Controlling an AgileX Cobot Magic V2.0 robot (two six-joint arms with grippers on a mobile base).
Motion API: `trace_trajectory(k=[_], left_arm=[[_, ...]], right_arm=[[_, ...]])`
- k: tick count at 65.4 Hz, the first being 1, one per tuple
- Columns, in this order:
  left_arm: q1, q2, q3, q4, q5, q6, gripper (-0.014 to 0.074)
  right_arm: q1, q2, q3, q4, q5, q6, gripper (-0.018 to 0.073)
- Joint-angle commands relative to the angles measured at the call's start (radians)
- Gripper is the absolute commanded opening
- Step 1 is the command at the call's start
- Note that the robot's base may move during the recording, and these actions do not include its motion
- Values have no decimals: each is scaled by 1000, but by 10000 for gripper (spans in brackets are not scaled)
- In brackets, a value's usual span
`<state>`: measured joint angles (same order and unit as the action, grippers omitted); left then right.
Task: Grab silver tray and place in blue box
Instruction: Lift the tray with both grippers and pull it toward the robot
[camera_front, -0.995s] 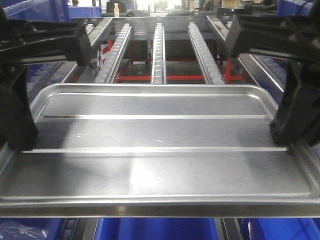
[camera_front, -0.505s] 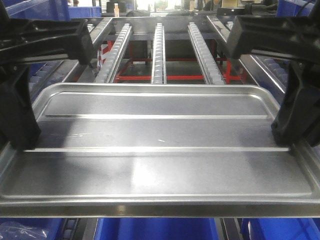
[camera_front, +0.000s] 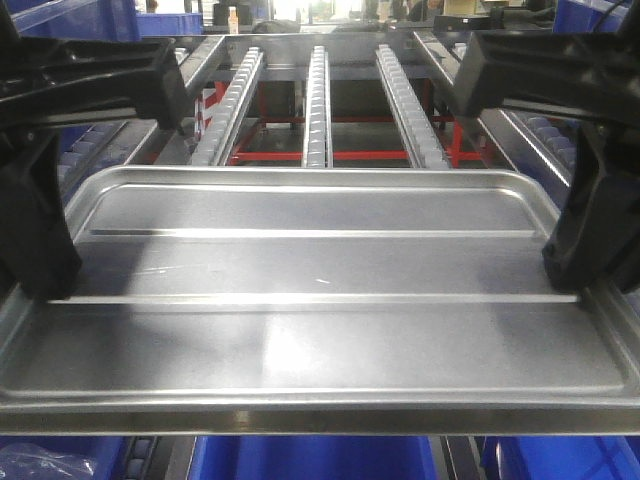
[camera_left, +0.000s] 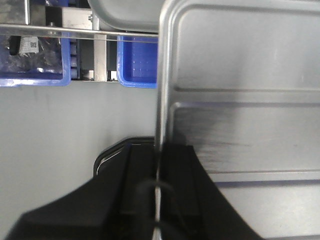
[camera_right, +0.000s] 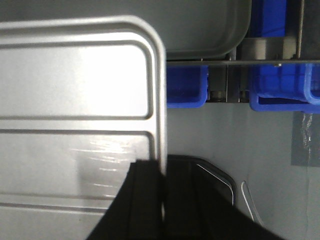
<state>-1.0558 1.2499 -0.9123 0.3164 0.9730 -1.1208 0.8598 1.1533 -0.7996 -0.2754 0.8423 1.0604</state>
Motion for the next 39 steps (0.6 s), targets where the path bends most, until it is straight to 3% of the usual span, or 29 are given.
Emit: trace_trajectory(k=[1,39], left_arm=[[-9,-29,-25,15,-37,-12,-14],[-9,-29,-25,16,-37,-12,-14]], right_arm=[[-5,-19,-27,-32,-47,-1,50],[-5,-19,-27,-32,-47,-1,50]])
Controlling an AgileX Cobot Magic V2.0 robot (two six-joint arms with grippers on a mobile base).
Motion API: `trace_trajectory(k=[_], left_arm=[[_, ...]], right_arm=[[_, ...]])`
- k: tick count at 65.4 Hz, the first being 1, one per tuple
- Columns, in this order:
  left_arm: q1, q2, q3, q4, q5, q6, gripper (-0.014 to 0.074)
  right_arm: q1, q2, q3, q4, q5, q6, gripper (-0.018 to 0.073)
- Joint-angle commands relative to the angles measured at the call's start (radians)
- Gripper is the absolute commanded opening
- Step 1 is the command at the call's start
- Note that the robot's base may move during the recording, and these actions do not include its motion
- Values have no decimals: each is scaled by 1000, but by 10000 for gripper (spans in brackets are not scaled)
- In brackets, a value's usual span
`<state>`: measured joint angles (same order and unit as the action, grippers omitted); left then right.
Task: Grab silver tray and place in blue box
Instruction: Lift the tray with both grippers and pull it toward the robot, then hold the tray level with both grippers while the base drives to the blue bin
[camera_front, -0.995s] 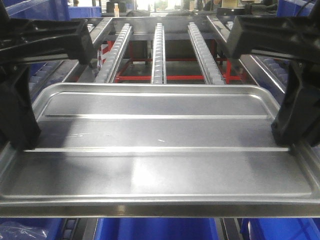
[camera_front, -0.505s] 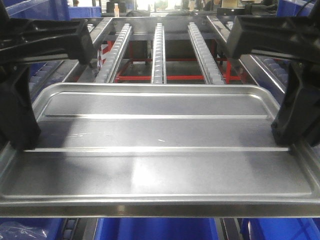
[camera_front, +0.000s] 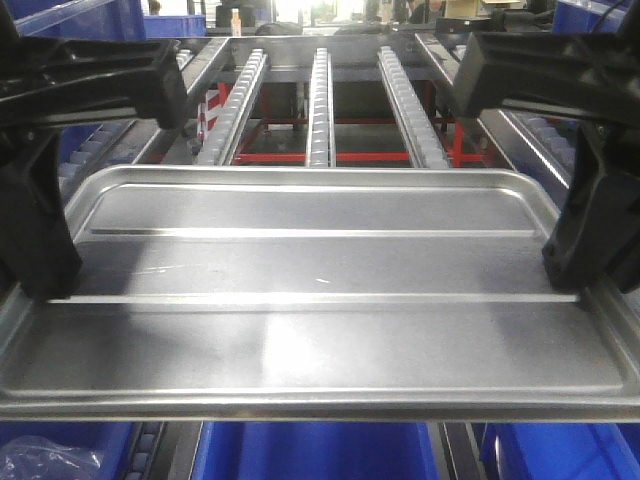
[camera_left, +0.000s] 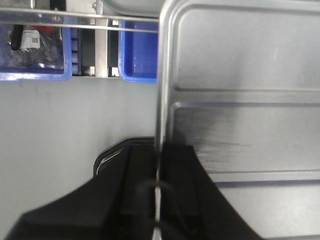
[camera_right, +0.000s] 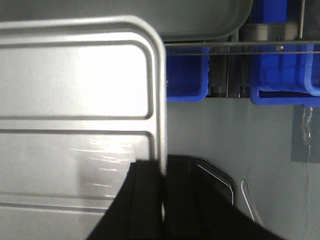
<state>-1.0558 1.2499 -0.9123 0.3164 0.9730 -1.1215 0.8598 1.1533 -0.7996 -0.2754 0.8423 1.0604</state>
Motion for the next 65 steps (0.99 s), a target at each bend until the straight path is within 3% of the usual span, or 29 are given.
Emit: trace_trajectory(k=[1,65], left_arm=[[-9,-29,-25,16,-37,-11,-14],[-9,-29,-25,16,-37,-11,-14]], right_arm=[[-5,-19,-27,-32,-47,-1,50],[-5,-19,-27,-32,-47,-1,50]])
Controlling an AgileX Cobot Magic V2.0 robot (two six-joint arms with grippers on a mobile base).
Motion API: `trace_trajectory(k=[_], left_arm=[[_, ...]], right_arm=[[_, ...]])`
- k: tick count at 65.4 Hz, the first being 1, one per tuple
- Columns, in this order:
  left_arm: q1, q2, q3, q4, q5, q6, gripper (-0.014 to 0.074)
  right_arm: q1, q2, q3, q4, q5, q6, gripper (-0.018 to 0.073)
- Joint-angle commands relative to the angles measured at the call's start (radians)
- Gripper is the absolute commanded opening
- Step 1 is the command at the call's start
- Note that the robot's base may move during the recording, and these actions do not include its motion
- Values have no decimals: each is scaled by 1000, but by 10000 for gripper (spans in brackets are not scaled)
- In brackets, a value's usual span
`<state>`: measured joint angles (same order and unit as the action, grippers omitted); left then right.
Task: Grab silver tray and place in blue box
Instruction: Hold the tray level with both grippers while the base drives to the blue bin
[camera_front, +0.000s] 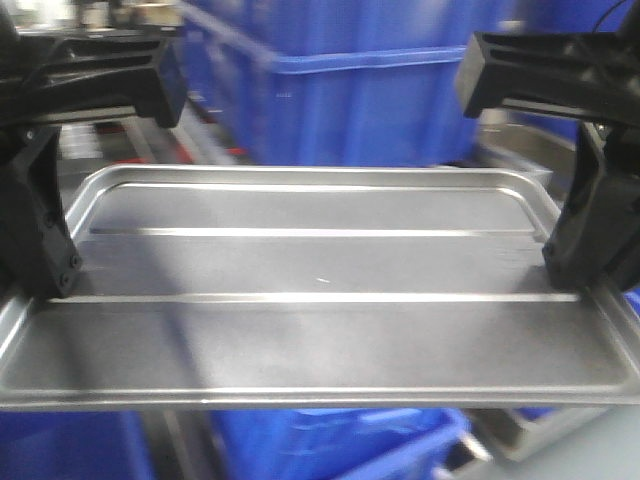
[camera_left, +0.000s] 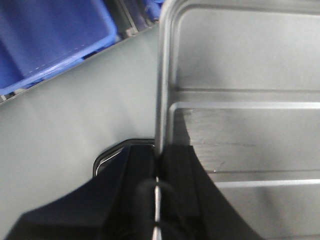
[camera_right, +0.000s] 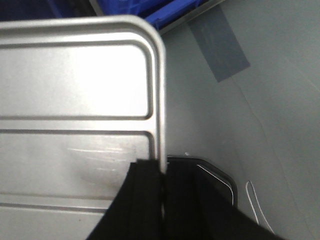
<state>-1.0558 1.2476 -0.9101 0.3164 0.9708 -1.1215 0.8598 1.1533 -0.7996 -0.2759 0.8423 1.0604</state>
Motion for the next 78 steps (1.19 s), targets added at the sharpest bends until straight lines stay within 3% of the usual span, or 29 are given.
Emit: trace_trajectory(k=[1,78], left_arm=[[-9,-26,-27,16,-35,-11,-14],[-9,-26,-27,16,-35,-11,-14]], right_arm=[[-5,-19,-27,-32,-47,-1,50],[-5,-19,-27,-32,-47,-1,50]])
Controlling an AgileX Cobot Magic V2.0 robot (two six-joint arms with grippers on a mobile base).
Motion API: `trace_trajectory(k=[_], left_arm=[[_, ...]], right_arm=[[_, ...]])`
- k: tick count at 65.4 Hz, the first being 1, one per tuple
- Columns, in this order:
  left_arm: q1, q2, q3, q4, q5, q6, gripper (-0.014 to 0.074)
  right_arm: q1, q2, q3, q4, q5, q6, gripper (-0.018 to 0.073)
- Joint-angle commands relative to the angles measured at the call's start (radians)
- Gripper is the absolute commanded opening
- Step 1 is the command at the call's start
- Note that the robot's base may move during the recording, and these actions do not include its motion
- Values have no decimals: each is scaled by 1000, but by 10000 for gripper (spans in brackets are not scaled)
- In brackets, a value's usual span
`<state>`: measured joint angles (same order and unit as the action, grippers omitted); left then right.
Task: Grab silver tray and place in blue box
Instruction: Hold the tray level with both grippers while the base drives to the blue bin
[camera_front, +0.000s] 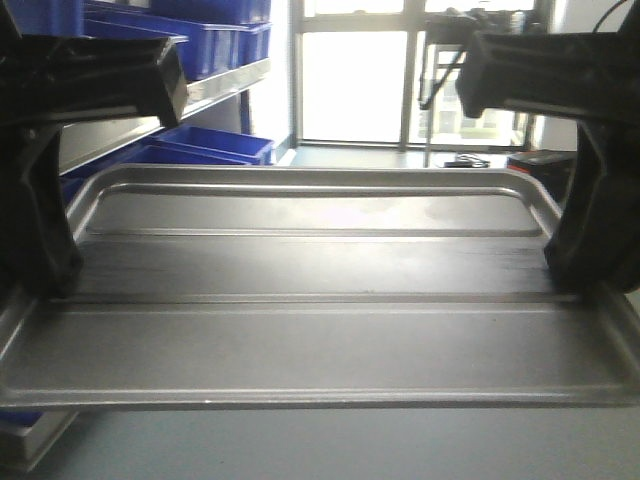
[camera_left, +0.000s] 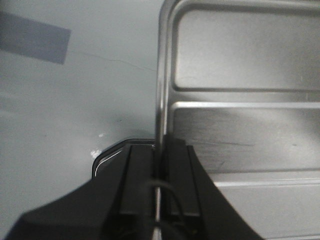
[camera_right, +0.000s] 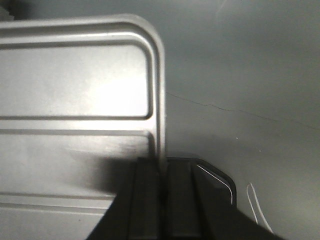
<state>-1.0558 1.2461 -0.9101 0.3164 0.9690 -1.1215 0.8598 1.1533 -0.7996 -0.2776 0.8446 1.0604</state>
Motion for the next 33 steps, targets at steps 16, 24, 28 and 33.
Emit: trace_trajectory(k=[16,24,28,33], left_arm=[[-9,-25,-27,16,-33,-11,-14],[-9,-25,-27,16,-33,-11,-14],[-9,-25,-27,16,-33,-11,-14],[-9,-25,-27,16,-33,-11,-14]], right_arm=[[-5,-19,-27,-30,-49,-1,50],[-5,-19,-27,-30,-49,-1,50],[-5,-19,-27,-30,-49,-1,50],[-5,-19,-27,-30,-49,-1,50]])
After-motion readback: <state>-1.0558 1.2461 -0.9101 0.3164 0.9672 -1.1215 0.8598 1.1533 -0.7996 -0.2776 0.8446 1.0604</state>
